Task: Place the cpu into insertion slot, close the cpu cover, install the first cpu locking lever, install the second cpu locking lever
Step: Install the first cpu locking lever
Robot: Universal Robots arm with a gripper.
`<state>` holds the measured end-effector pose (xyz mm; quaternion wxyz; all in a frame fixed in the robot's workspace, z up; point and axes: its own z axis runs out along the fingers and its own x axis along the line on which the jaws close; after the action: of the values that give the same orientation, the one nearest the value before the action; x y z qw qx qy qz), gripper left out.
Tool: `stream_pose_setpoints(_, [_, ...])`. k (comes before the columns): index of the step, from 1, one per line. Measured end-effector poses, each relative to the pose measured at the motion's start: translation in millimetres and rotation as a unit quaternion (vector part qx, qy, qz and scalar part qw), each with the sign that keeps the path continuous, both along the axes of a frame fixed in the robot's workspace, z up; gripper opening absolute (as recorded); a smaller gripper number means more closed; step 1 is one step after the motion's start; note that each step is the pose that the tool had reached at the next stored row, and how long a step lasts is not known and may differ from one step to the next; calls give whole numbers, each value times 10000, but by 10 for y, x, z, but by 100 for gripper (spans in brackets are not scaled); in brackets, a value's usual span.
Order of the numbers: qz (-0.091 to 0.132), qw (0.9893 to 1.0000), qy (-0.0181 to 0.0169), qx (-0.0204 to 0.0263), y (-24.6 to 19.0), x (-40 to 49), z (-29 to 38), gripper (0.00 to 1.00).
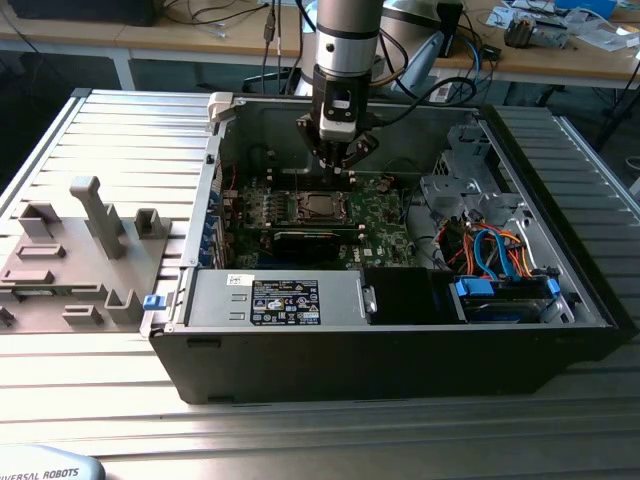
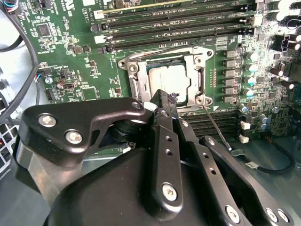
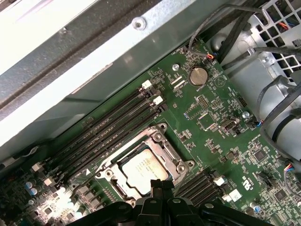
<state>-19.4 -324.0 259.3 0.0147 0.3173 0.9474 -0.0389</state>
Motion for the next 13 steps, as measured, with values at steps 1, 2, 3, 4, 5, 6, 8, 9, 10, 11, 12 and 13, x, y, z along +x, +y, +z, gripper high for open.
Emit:
stream_pose_setpoints(1, [6,10000,0,0,0,0,0,11])
stream_pose_setpoints(2, [13,10000,0,0,0,0,0,11])
stream_pose_setpoints(3, [20,10000,0,0,0,0,0,11])
stream_pose_setpoints(4, [26,10000,0,0,0,0,0,11])
stream_pose_setpoints(5, [31,10000,0,0,0,0,0,11])
stream_pose_setpoints(6, [35,10000,0,0,0,0,0,11])
stream_pose_setpoints(8, [44,10000,0,0,0,0,0,11])
stream_pose_setpoints(9, [47,10000,0,0,0,0,0,11])
stream_pose_setpoints(10, [54,10000,0,0,0,0,0,11])
stream_pose_setpoints(11, [58,10000,0,0,0,0,0,11])
stream_pose_setpoints(12, [62,10000,0,0,0,0,0,11])
stream_pose_setpoints(13, [69,10000,0,0,0,0,0,11])
